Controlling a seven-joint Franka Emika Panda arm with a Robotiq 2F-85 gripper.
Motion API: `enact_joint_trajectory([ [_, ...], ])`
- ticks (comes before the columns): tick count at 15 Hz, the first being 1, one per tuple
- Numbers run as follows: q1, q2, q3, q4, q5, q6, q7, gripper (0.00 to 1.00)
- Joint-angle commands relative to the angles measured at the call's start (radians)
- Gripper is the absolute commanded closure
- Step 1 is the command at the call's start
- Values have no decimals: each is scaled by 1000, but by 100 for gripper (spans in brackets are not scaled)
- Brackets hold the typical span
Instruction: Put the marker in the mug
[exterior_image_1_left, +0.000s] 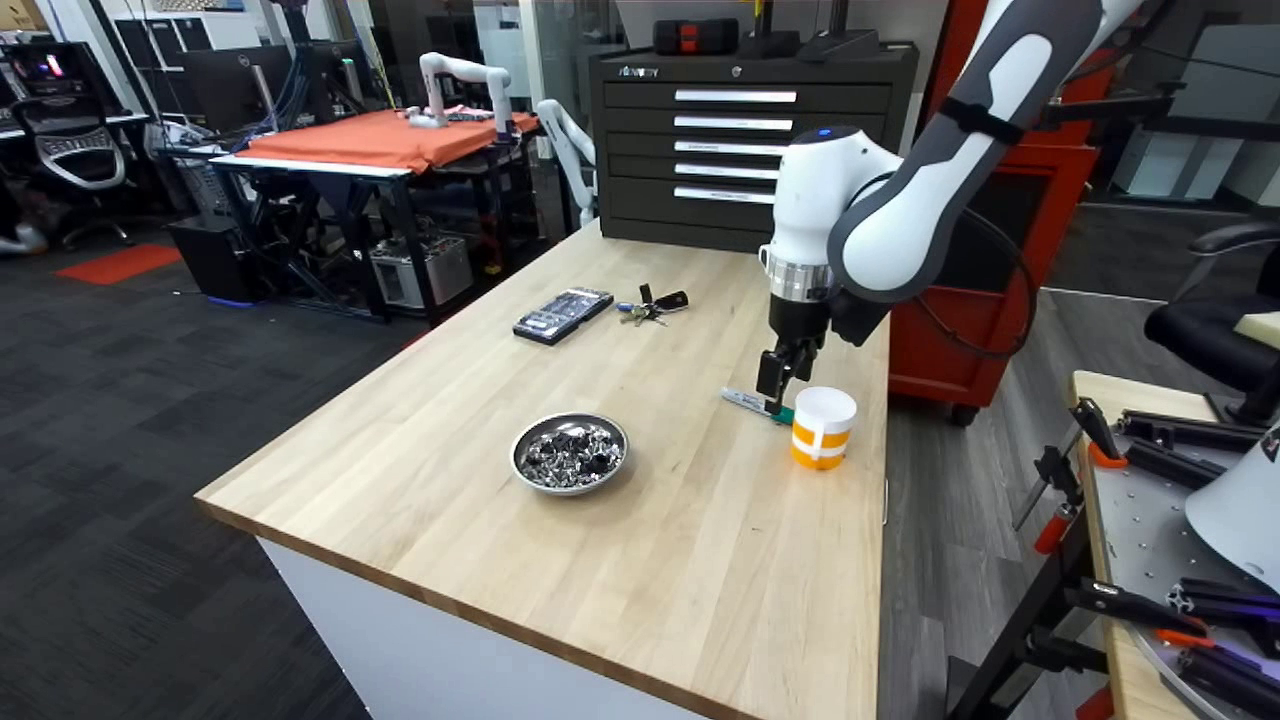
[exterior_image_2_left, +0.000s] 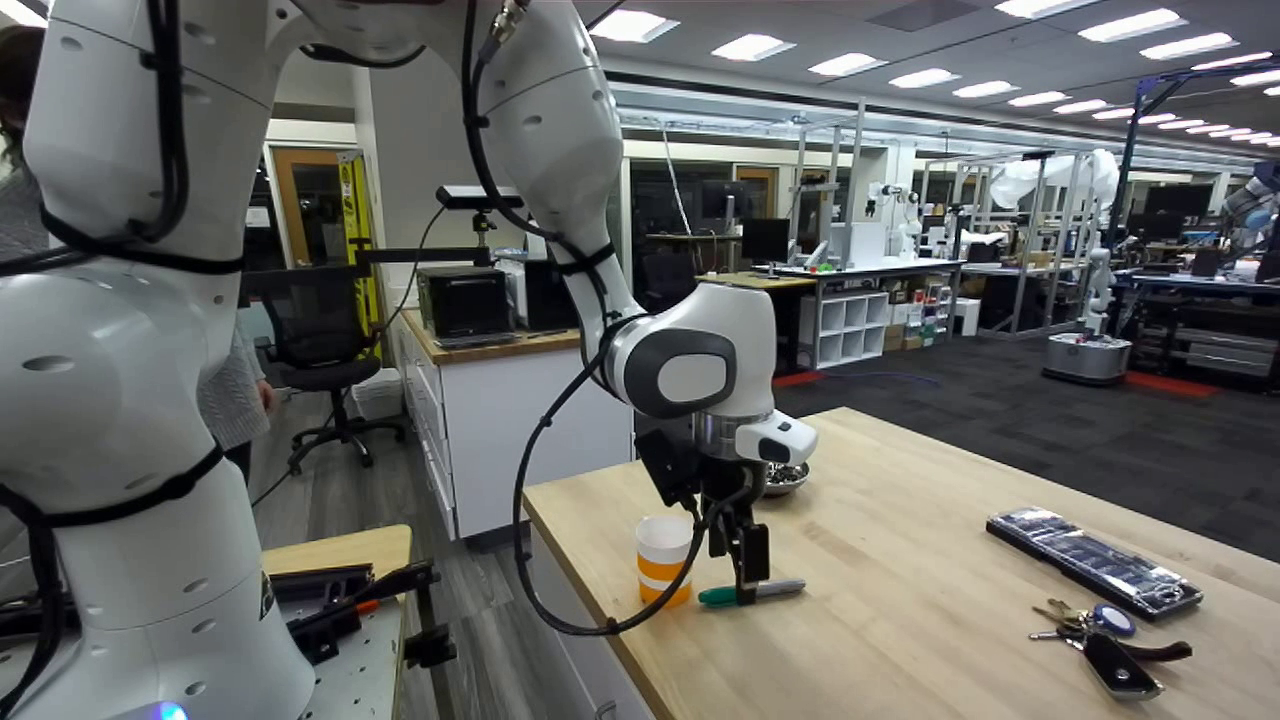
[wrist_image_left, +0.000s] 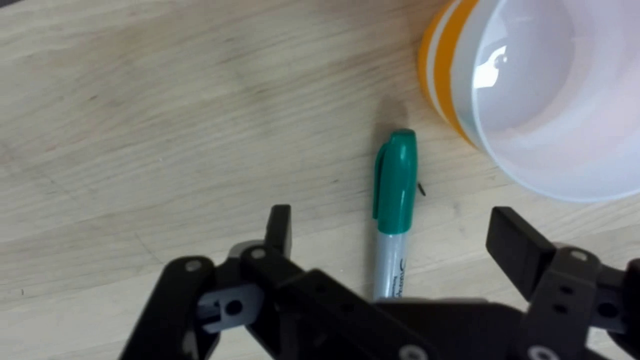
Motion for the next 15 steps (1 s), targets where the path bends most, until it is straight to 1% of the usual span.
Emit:
enact_joint_trajectory([
  [1,-6,0,-9,-32,22,66,3,0],
  [12,-21,36,10,-48,79,102,-16,0],
  [13,-21,38,13,-45,84,108,-17,25],
  [14,-16,39,11,-42,83,115,-13,26],
  [15,-14,40,10,-40,84,124,-9,32],
])
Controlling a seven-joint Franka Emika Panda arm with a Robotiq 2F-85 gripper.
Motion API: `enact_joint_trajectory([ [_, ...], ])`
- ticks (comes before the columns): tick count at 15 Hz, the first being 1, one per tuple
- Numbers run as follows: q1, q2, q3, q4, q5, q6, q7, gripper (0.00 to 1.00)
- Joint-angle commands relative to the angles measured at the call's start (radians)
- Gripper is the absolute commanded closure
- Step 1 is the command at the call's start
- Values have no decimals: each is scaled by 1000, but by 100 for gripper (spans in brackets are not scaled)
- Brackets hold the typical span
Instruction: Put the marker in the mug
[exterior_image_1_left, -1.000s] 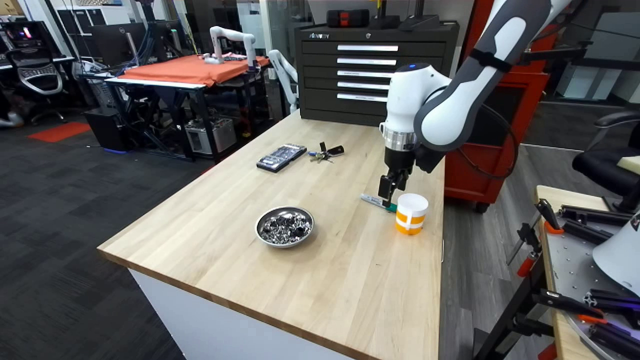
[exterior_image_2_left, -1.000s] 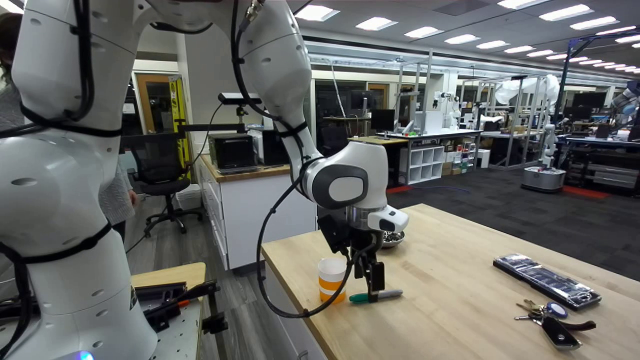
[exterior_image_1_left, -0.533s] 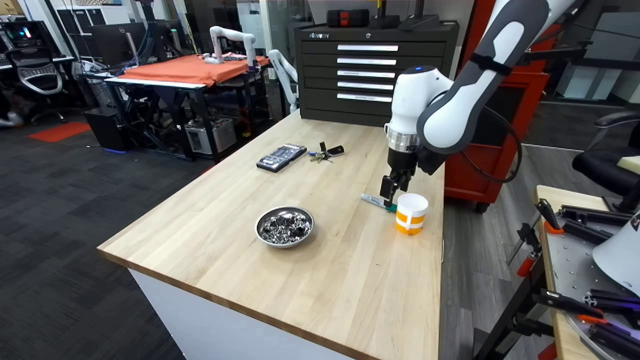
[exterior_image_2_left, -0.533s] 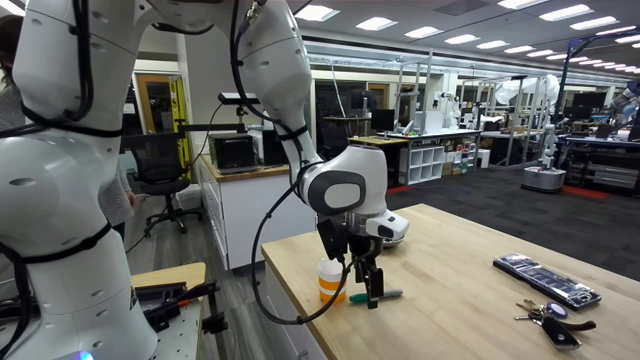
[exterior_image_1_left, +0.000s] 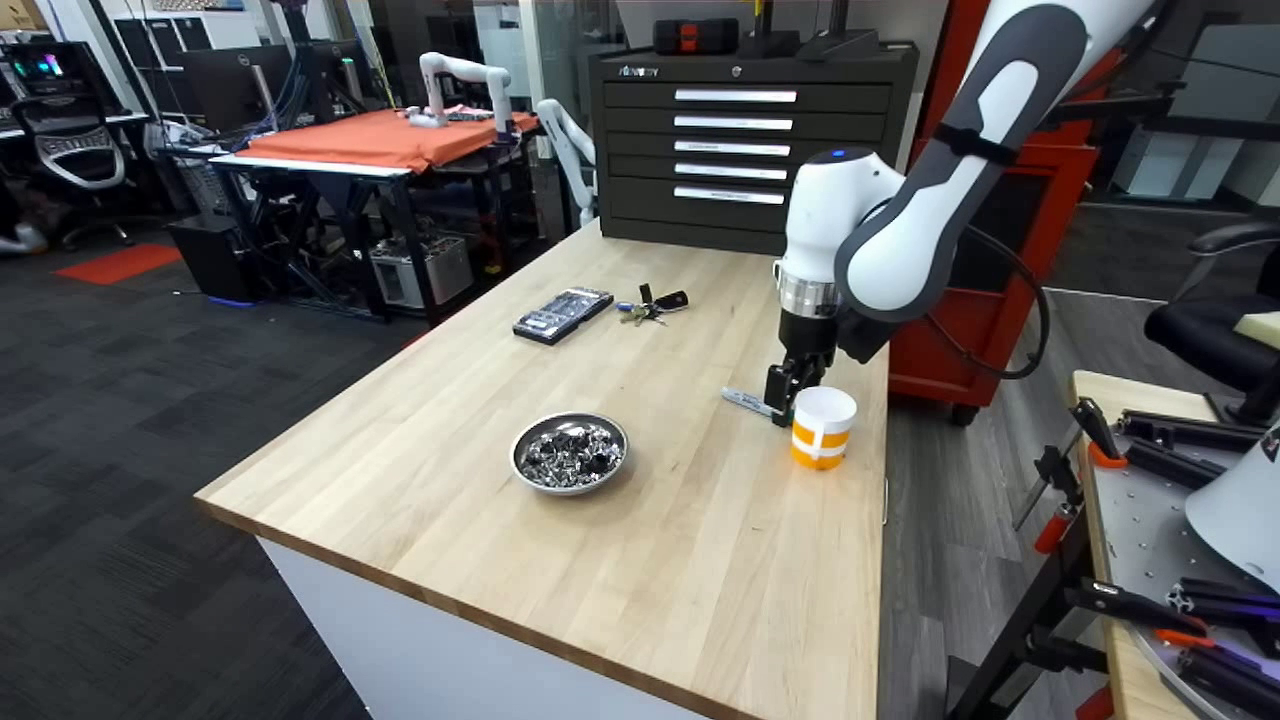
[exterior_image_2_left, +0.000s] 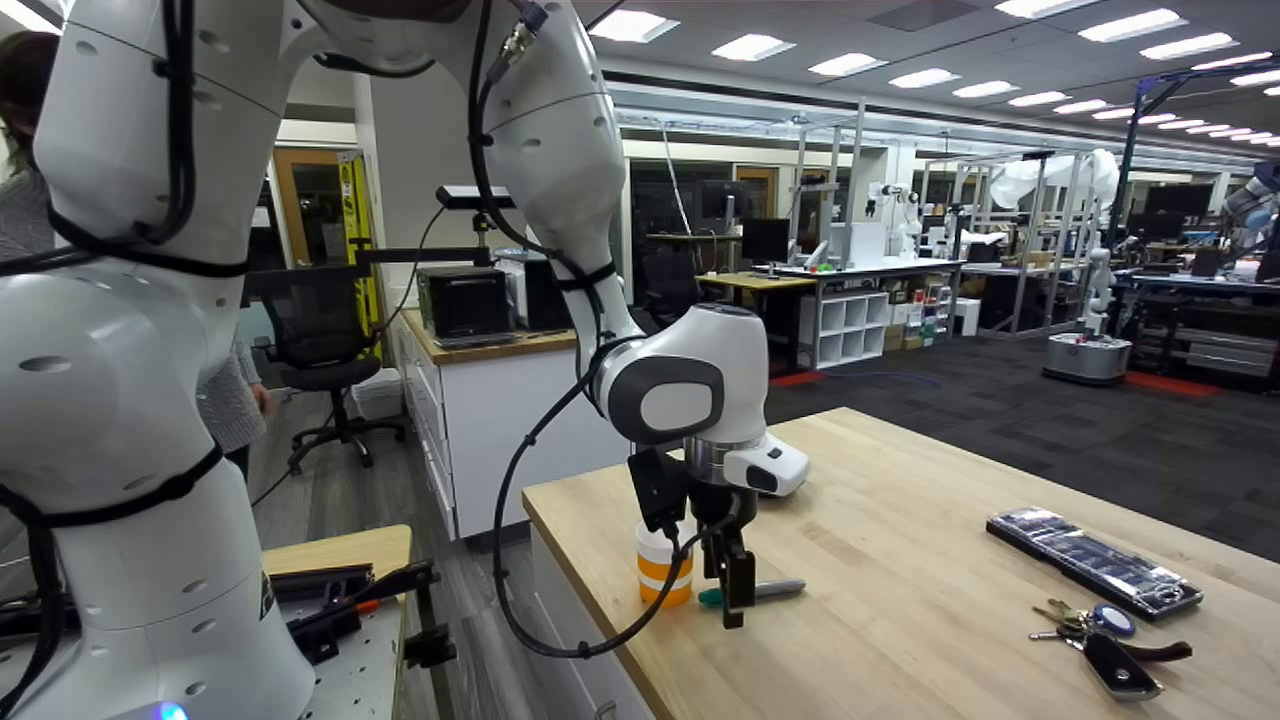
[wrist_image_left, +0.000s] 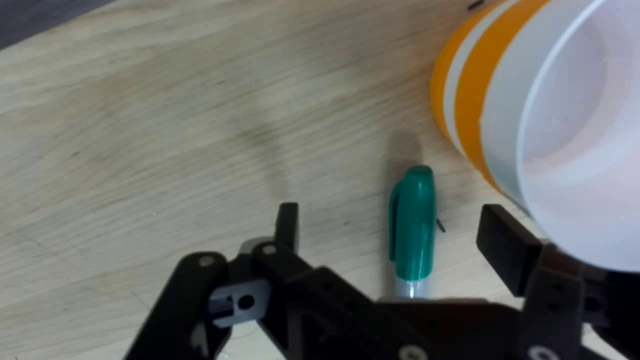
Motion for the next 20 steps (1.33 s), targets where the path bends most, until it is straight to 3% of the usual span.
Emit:
enact_joint_trajectory([
  [1,-11,1,13,-7,26,58,-15,40],
  [10,-48,-11,62,-27,105,107,-34,98],
  [14,-38,-31,48,-30,100,98,-31,95],
  [20,51,-121,-89,-25,-23,21,19,95],
])
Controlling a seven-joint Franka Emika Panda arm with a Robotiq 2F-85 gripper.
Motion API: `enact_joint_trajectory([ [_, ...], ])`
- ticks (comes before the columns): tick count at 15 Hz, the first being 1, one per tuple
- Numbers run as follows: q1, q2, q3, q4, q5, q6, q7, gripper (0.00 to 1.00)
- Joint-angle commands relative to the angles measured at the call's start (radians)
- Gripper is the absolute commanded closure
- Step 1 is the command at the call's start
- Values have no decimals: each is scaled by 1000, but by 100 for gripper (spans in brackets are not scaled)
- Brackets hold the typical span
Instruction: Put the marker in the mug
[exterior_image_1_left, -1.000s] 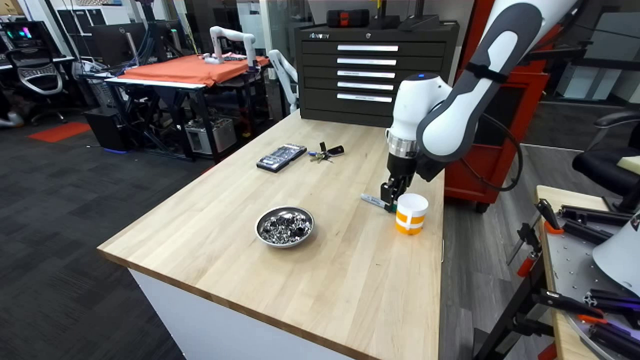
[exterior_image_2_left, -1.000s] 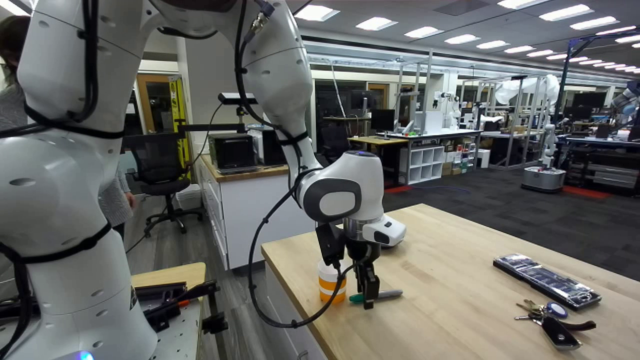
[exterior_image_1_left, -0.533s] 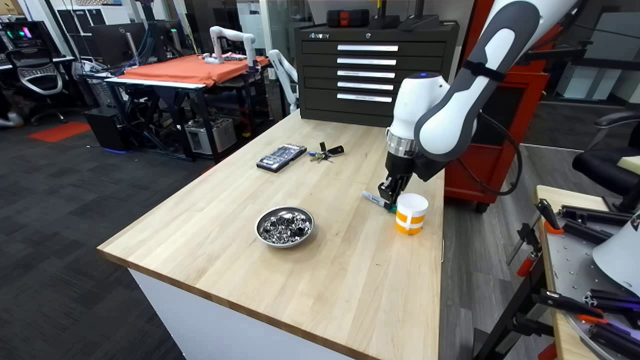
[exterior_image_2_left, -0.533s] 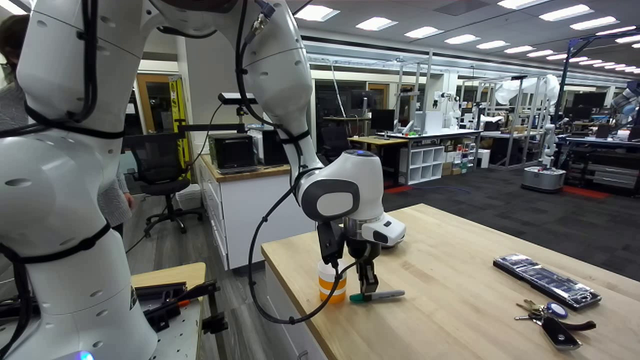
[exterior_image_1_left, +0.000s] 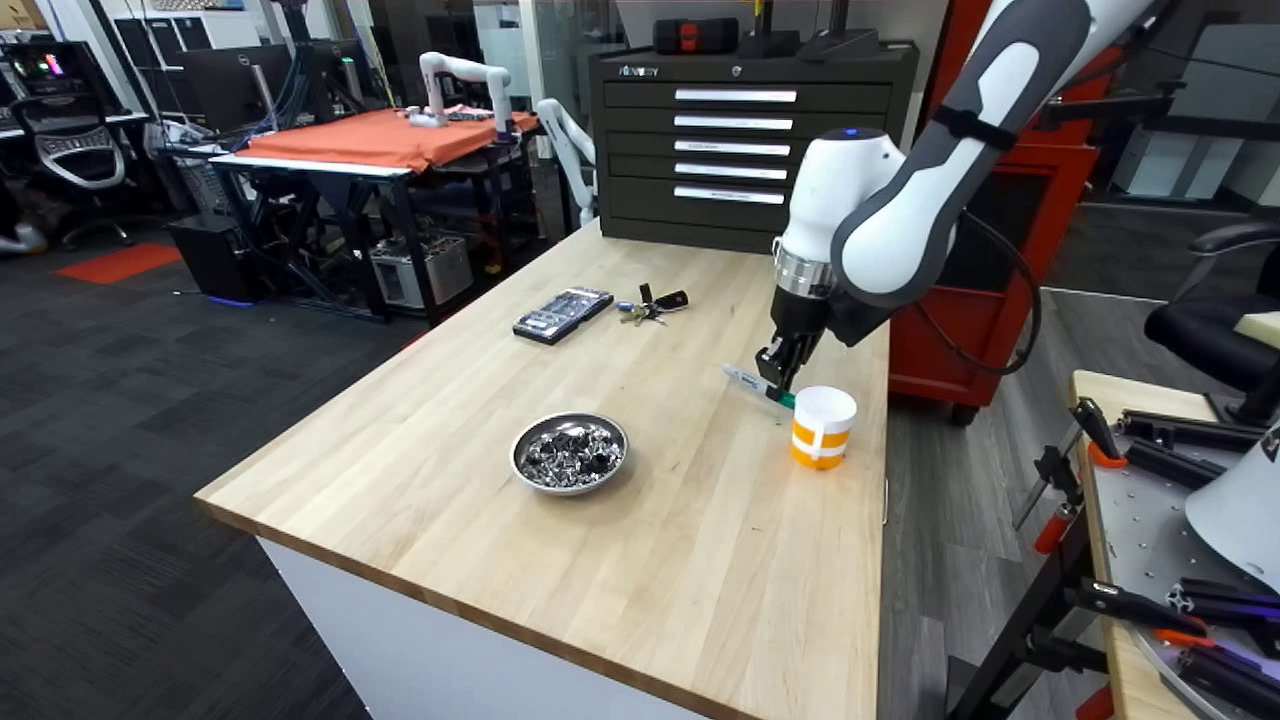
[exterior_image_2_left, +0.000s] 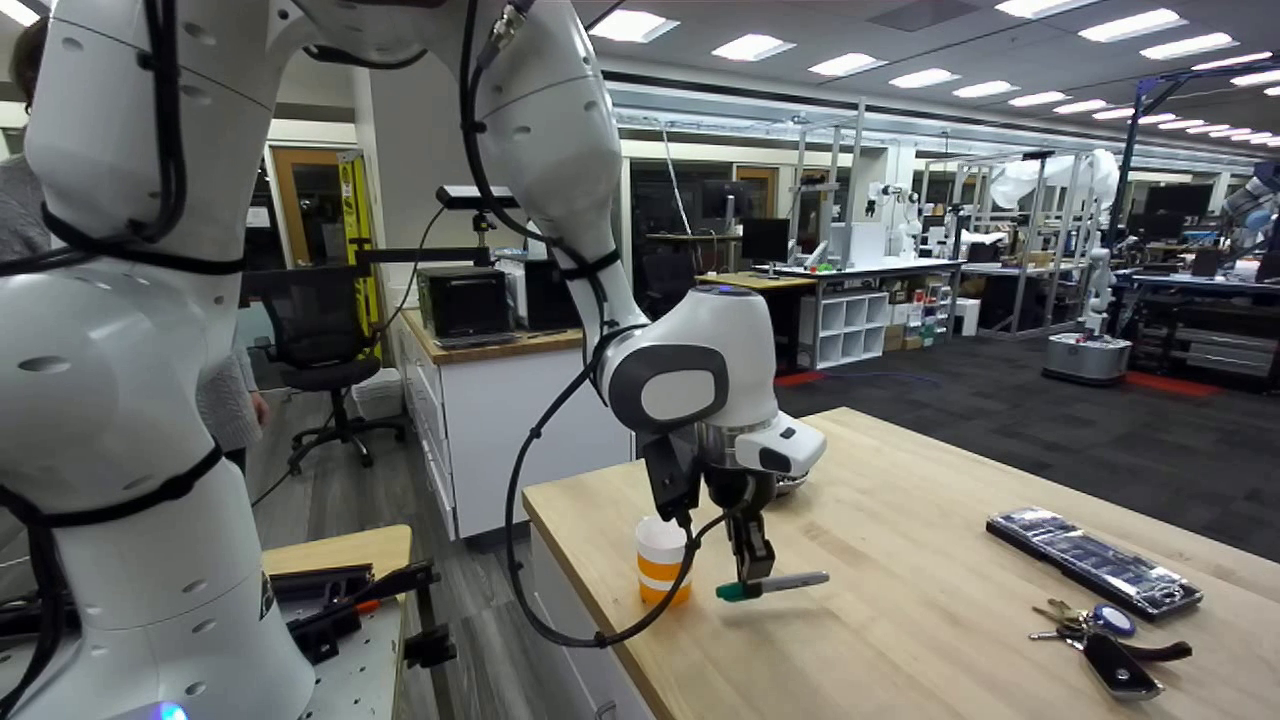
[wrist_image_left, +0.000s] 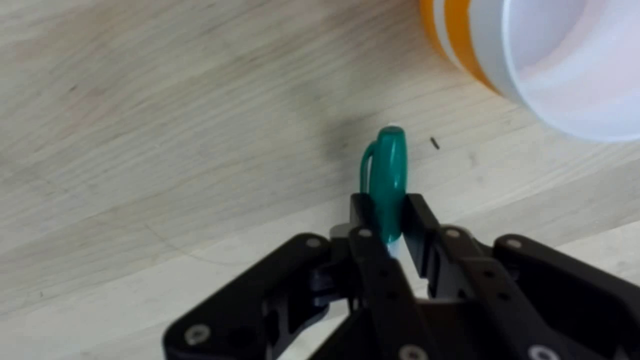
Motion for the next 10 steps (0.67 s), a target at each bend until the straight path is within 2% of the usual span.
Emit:
enact_joint_trajectory([
  [1,68,-109,-103,-19,-101,-75,41,95],
  [4,88,-159,-139,-1,-185,-143,68,95],
  [6,78,-197,-125,14,-217,-210,72,95],
  [10,43,-280,-65,27,-207,-353,26,95],
])
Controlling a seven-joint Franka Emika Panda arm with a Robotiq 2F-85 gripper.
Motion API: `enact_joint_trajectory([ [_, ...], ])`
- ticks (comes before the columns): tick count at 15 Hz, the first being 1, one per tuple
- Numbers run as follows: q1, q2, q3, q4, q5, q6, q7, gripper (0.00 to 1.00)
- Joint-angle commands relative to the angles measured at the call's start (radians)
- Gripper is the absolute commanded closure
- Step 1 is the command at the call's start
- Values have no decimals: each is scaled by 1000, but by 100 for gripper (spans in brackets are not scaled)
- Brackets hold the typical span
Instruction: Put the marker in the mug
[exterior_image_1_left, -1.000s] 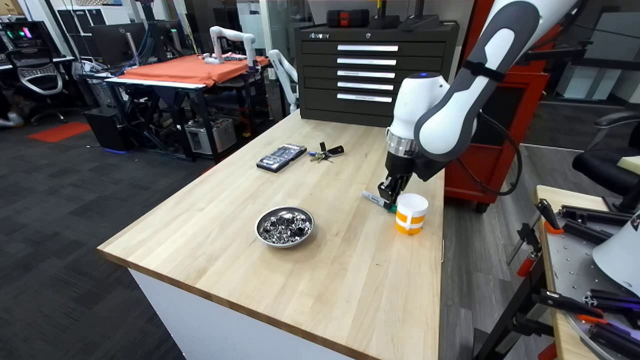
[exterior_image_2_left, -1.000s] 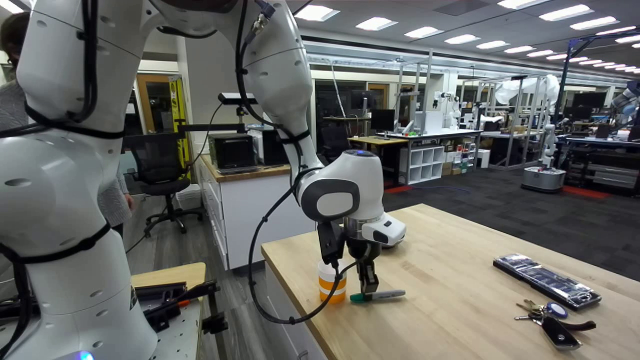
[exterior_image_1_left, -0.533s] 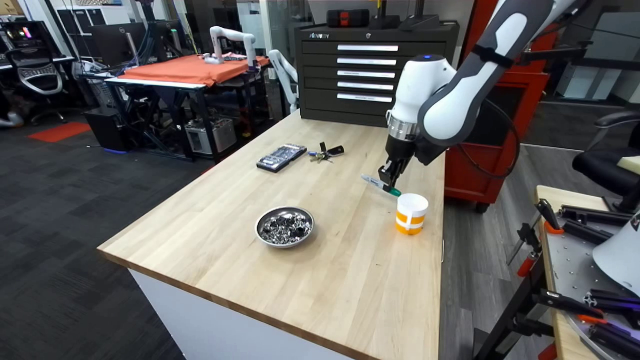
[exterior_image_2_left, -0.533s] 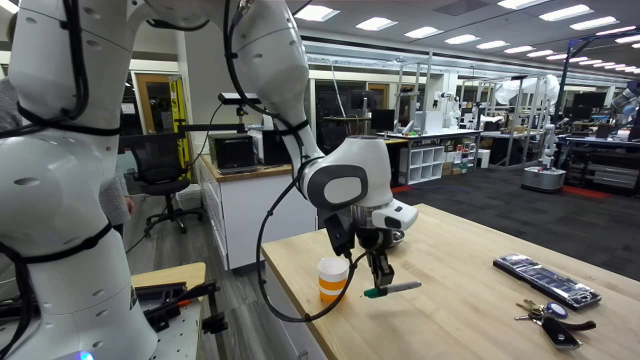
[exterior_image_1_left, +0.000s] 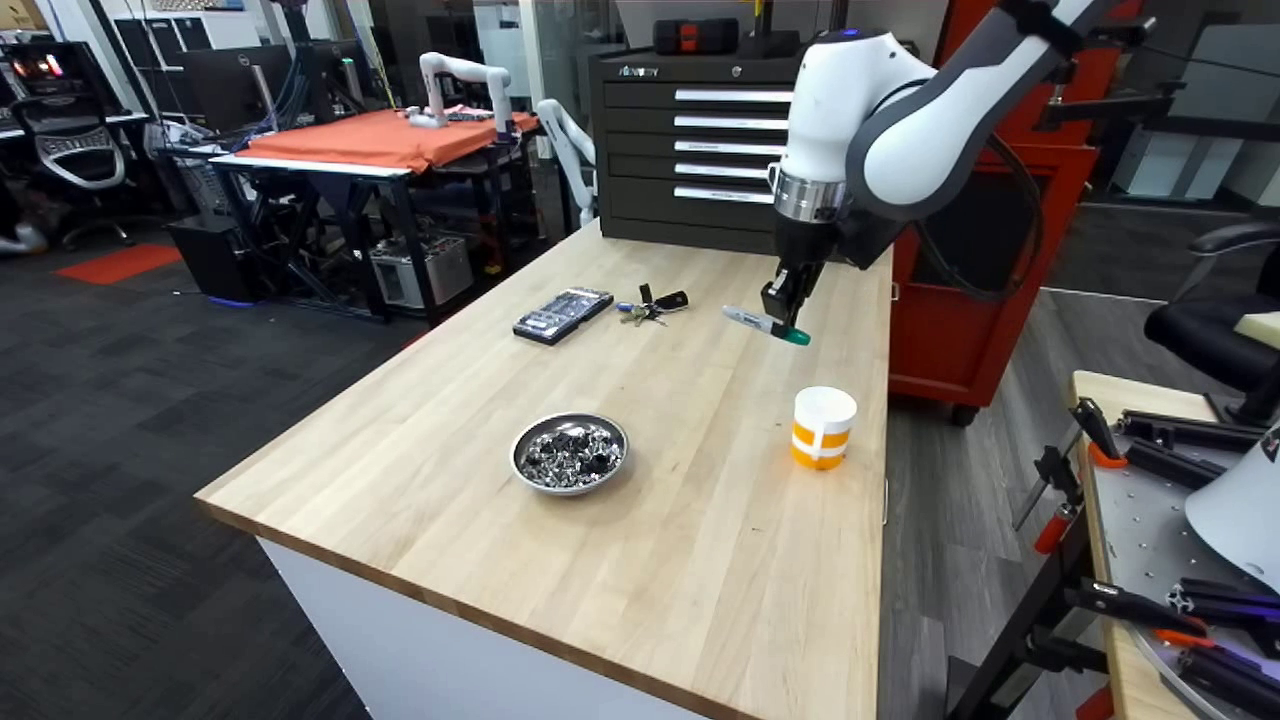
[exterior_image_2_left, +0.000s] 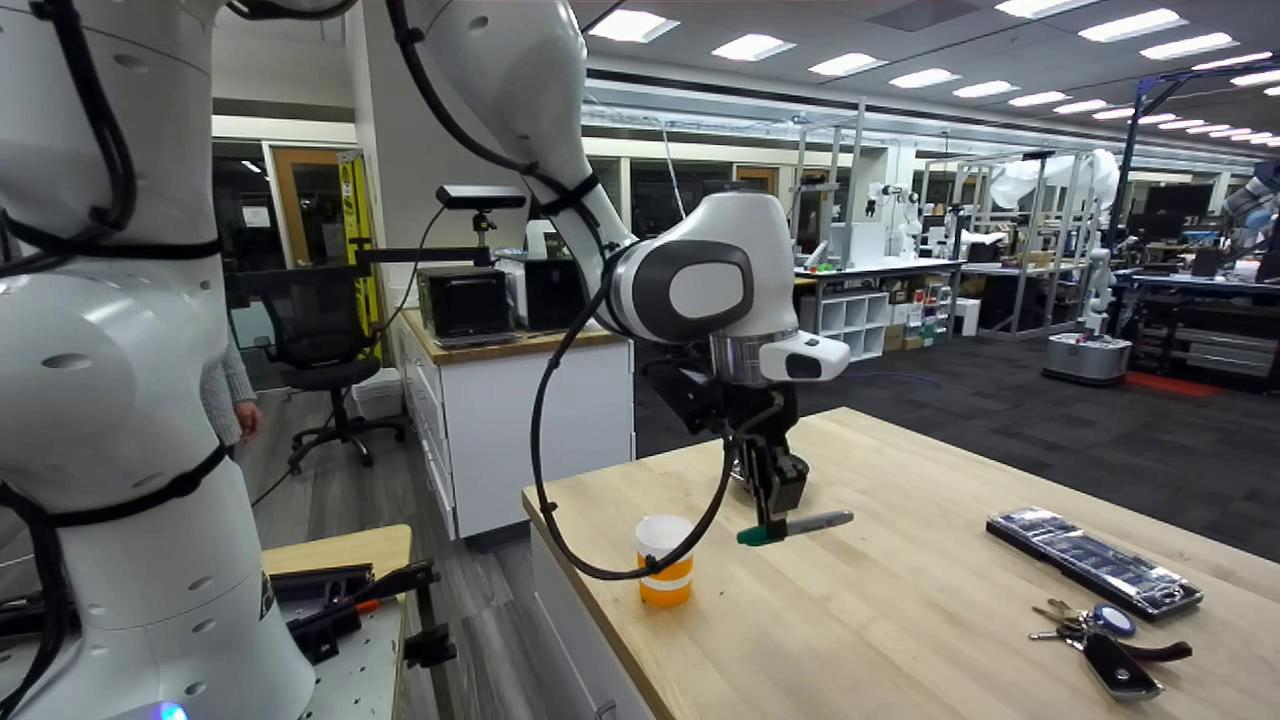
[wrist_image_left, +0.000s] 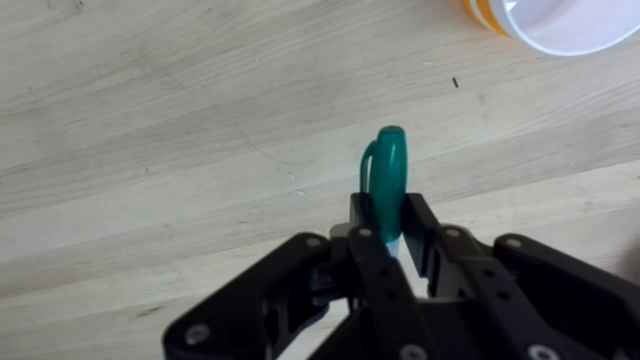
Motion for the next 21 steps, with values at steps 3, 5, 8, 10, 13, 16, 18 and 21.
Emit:
enact_joint_trajectory([
  [3,-32,-155,66,-20,-15,-197,-37,95],
  [5,-41,-208,86,-44,-4,-245,-78,95],
  [8,-54,-282,105,-88,22,-307,-179,95],
  [10,-57,-326,110,-120,37,-344,-258,95],
  [13,-58,-391,110,-170,33,-414,-358,95],
  [16,-58,-448,104,-214,26,-483,-449,95],
  [18,-55,-477,100,-233,24,-531,-510,95],
  [21,-47,-496,103,-243,14,-596,-578,95],
])
